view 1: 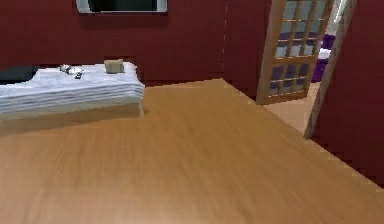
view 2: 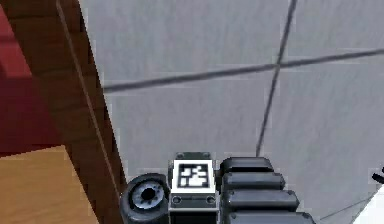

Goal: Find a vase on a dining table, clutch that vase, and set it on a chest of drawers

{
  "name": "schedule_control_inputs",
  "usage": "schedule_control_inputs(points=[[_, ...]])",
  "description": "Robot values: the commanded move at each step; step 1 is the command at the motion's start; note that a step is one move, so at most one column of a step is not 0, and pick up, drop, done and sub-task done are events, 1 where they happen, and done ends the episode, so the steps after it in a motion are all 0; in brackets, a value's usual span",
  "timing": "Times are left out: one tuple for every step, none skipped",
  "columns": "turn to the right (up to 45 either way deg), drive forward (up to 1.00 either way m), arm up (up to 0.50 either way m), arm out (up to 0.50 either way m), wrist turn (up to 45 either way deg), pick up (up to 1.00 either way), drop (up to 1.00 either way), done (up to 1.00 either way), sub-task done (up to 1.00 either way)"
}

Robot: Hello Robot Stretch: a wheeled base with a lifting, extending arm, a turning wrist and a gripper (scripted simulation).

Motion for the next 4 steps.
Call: schedule_control_inputs(points=[[0.0, 0.1, 0.0, 0.0, 0.0, 0.0, 0.0, 0.0, 0.0], [21.0, 0.0, 0.0, 0.0, 0.0, 0.0, 0.0, 0.0, 0.0], [0.0, 0.2, 0.0, 0.0, 0.0, 0.0, 0.0, 0.0, 0.0], [6.0, 0.0, 0.0, 0.0, 0.0, 0.0, 0.0, 0.0, 0.0]])
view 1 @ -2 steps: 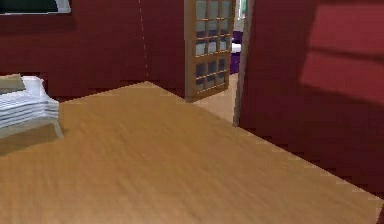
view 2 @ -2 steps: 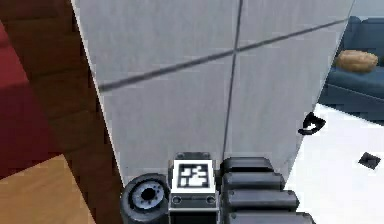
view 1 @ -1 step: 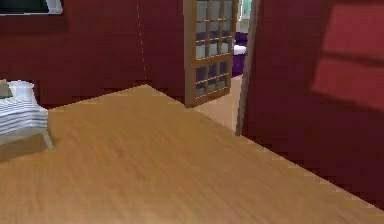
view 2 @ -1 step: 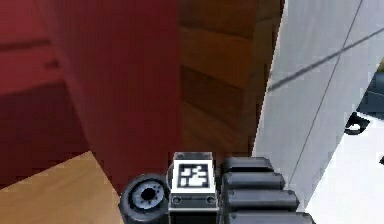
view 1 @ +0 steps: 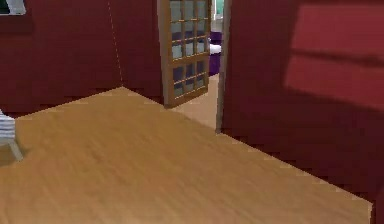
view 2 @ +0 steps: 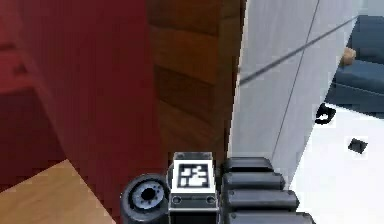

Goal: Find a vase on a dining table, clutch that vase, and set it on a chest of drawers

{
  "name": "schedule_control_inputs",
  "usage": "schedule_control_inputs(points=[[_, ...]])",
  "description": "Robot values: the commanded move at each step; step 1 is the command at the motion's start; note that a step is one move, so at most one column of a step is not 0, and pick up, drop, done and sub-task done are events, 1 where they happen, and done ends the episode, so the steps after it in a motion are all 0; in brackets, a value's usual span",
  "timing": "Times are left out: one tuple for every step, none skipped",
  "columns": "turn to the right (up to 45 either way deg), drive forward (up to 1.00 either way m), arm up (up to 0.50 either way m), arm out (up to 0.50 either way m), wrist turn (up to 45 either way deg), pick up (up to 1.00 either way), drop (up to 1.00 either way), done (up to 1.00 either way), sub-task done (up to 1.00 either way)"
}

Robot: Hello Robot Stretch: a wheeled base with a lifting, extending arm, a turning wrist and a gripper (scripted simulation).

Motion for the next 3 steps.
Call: schedule_control_inputs(points=[[0.0, 1.0, 0.0, 0.0, 0.0, 0.0, 0.0, 0.0, 0.0], [0.0, 1.0, 0.0, 0.0, 0.0, 0.0, 0.0, 0.0, 0.0], [9.0, 0.0, 0.0, 0.0, 0.0, 0.0, 0.0, 0.0, 0.0]])
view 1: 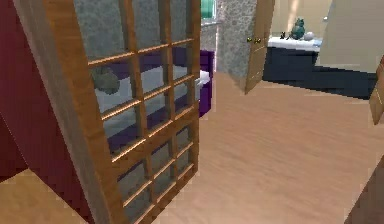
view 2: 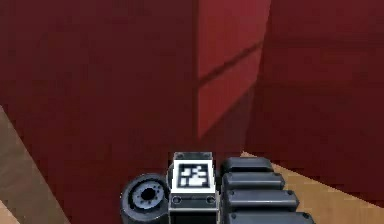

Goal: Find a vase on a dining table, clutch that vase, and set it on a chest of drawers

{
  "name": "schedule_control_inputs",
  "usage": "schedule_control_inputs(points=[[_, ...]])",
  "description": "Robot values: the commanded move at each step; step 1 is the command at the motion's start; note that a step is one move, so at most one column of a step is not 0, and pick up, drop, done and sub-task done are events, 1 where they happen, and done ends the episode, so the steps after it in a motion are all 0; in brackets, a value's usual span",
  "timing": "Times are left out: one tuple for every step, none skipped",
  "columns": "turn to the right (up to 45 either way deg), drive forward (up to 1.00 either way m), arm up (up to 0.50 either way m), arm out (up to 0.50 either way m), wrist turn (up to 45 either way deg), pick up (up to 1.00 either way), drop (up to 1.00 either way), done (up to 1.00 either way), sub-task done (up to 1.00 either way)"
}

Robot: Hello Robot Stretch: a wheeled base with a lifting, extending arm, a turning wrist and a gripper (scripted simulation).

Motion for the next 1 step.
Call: schedule_control_inputs(points=[[0.0, 0.3, 0.0, 0.0, 0.0, 0.0, 0.0, 0.0, 0.0]])
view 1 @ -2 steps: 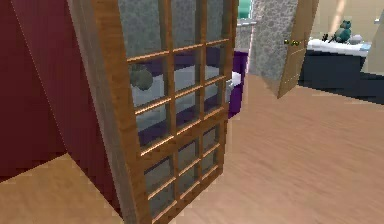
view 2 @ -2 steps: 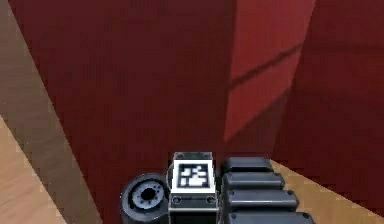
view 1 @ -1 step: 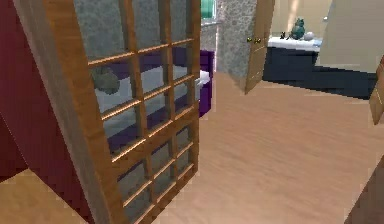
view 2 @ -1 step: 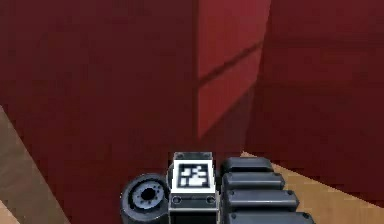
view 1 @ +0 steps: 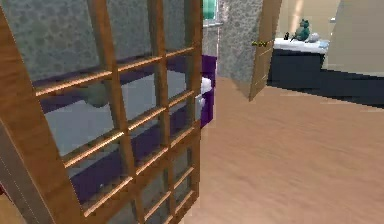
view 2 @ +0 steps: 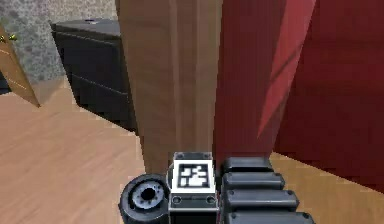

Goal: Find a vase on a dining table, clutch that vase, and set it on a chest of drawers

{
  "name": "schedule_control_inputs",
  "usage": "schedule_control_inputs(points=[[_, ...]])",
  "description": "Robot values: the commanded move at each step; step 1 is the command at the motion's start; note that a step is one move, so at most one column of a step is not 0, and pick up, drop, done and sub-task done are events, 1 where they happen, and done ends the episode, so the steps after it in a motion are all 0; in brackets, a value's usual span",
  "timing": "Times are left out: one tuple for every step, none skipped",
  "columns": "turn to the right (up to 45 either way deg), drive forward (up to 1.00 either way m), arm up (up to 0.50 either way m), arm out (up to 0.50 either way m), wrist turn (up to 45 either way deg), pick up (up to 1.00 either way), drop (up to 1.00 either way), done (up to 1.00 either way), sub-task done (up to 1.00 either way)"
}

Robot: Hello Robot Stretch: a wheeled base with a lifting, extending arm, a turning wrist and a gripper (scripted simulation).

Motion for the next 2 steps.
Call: schedule_control_inputs(points=[[39.0, 0.0, 0.0, 0.0, 0.0, 0.0, 0.0, 0.0, 0.0], [0.0, 1.0, 0.0, 0.0, 0.0, 0.0, 0.0, 0.0, 0.0]])
